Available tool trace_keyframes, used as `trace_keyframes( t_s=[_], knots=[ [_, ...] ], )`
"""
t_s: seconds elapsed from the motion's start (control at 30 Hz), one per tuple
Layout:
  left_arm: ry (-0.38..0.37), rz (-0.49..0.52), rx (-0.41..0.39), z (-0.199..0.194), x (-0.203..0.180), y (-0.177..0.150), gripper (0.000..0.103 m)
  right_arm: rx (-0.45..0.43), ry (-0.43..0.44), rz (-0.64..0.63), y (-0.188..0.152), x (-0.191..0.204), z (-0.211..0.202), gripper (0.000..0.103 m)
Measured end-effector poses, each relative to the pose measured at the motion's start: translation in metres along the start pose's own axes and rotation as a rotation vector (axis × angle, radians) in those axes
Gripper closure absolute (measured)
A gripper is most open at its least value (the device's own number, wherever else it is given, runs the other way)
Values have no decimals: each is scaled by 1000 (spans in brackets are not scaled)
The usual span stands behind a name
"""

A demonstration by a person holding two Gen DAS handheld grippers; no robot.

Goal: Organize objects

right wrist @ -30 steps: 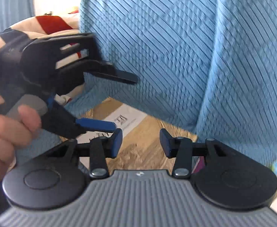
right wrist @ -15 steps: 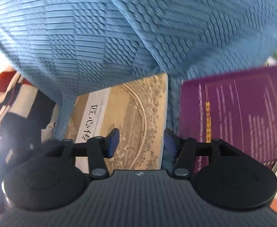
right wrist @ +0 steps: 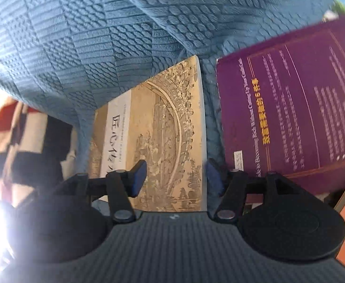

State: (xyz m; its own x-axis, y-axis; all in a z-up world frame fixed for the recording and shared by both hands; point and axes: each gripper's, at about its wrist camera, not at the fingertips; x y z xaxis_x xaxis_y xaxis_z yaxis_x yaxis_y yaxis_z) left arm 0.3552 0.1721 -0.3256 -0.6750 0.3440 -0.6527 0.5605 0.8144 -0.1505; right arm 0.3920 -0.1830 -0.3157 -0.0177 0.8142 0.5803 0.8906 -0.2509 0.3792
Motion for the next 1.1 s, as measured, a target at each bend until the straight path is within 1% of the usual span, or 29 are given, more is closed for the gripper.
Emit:
trace_keyframes(
  t_s=[0.07, 0.1, 0.13, 0.17, 0.23, 0.3, 0.43, 0.57, 0.6, 0.63, 0.67, 0.7, 0.73, 0.8, 0.83, 0.87, 0.9, 0.93, 0.97, 1.1],
  knots=[
    [-7, -14, 3, 3, -1, 1, 28, -10, 47, 60, 0, -6, 2, 41],
    [-13, -21, 4, 2, 0, 1, 27, -15, 84, 98, -1, -9, 1, 39],
    [-22, -33, 8, 4, 1, 1, 27, -25, 125, 130, -1, -11, 0, 39],
    [-34, -51, 17, 5, 3, 1, 26, -38, 160, 142, 0, -11, -1, 39],
    [-68, -101, 55, 10, 8, 0, 25, -63, 208, 127, 3, -6, -4, 39],
    [-101, -147, 99, 16, 13, -2, 25, -74, 231, 117, 5, -2, -5, 39],
    [-138, -185, 139, 25, 16, -9, 26, -82, 277, 150, 6, -2, -4, 39],
    [-216, -278, 176, 37, 23, -12, 34, -91, 319, 173, 9, -7, -10, 39],
    [-216, -299, 174, 42, 25, -13, 34, -94, 324, 174, 8, -8, -12, 39],
    [-214, -318, 176, 45, 27, -12, 36, -97, 330, 177, 8, -8, -14, 39],
    [-215, -338, 178, 47, 30, -12, 43, -101, 333, 178, 7, -8, -16, 40],
    [-214, -355, 179, 50, 31, -11, 47, -105, 338, 179, 6, -8, -17, 40],
    [-217, -367, 181, 52, 33, -11, 56, -110, 343, 180, 7, -8, -18, 40],
    [-221, -382, 180, 52, 37, -12, 63, -113, 336, 184, 6, -9, -22, 40],
    [-219, -382, 177, 52, 37, -14, 70, -114, 334, 189, 6, -11, -23, 40],
    [-204, -369, 175, 52, 36, -14, 80, -115, 335, 195, 5, -13, -25, 40],
    [-175, -343, 175, 49, 35, -14, 84, -117, 335, 195, 5, -14, -26, 41],
    [-162, -325, 167, 47, 34, -15, 90, -117, 342, 189, 5, -14, -27, 41],
    [-167, -321, 162, 47, 33, -17, 94, -115, 341, 181, 5, -12, -26, 41],
    [-195, -273, 146, 37, 29, -18, 94, -118, 280, 126, 5, -7, -27, 40]
  ],
)
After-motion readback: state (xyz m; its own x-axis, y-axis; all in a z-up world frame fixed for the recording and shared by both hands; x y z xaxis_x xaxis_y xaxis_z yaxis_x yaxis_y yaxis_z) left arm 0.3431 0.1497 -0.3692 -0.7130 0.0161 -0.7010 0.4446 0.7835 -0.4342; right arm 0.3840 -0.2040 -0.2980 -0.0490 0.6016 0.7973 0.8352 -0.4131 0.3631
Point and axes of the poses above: each gripper's, at about its wrist camera, not at the fingertips, and z roughly the way its jaws point, x to its left, y to its top, and after that the axes turned 14 degrees about -z, right-handed
